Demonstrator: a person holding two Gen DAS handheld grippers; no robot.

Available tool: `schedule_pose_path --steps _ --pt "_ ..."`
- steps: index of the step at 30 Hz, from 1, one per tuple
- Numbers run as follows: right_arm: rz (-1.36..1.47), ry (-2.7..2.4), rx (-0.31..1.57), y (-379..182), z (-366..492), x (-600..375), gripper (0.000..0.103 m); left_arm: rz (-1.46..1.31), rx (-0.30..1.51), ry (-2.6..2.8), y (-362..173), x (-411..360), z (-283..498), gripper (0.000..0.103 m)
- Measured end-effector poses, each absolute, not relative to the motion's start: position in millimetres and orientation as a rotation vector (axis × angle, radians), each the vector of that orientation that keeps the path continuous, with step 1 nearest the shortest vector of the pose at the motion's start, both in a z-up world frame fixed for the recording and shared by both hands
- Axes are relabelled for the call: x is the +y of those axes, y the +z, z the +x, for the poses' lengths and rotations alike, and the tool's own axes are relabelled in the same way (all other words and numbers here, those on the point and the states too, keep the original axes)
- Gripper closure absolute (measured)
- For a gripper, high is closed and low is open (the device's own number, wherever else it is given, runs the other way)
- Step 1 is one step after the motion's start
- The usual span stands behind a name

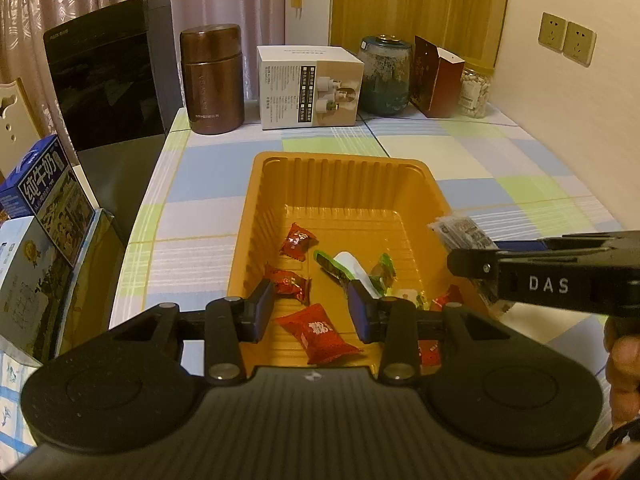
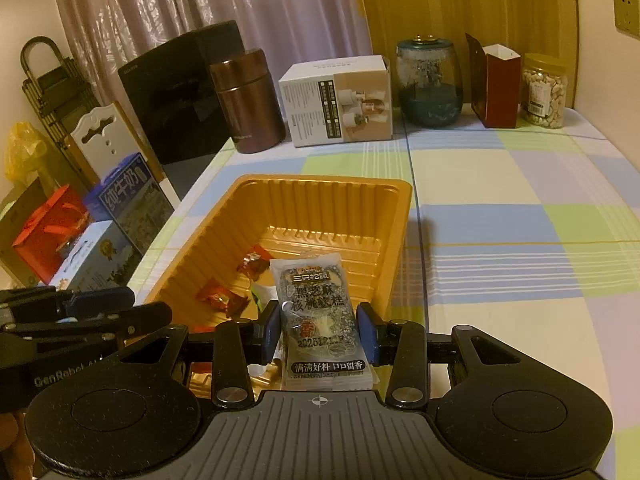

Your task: Organize snacks

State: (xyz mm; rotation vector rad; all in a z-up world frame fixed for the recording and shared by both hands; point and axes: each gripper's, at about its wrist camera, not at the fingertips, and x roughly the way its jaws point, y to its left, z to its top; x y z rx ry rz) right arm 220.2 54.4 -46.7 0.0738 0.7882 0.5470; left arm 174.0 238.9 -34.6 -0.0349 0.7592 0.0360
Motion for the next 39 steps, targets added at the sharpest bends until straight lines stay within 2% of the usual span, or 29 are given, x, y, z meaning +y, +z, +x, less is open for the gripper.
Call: schedule_pose_path --steps 14,16,17,19,30,35,39 --pt "0.145 0.581 0.799 -50.1 224.1 60.7 0.062 -0.044 0.757 0.047 -37.0 244.5 167.8 0.065" --pt "0.161 0.588 0.799 -50.6 225.8 60.0 0.058 -0.043 0.753 0.055 -37.6 245.2 167.1 0.051" --pt "0.159 0.581 0.793 -50.0 226.0 59.4 0.050 -0.043 0.750 0.058 -37.8 245.8 166.8 0.048" --pt "0.163 0.565 0.787 -49.4 225.7 57.2 0.043 -0.044 0.748 0.060 -38.2 245.7 165.9 0.042" --pt "0.150 0.521 0.789 -44.2 214.6 41.3 0.040 -0.036 0.733 0.068 -31.2 236.4 157.1 0.020" --pt "0.145 0.501 0.779 -35.7 204.2 29.5 0.032 -0.046 0.721 0.058 -22.7 229.1 148.1 0.012" --pt "0.149 0.491 0.778 -29.6 192.4 18.9 0.029 -0.056 0.709 0.059 -15.5 221.9 138.8 0.007"
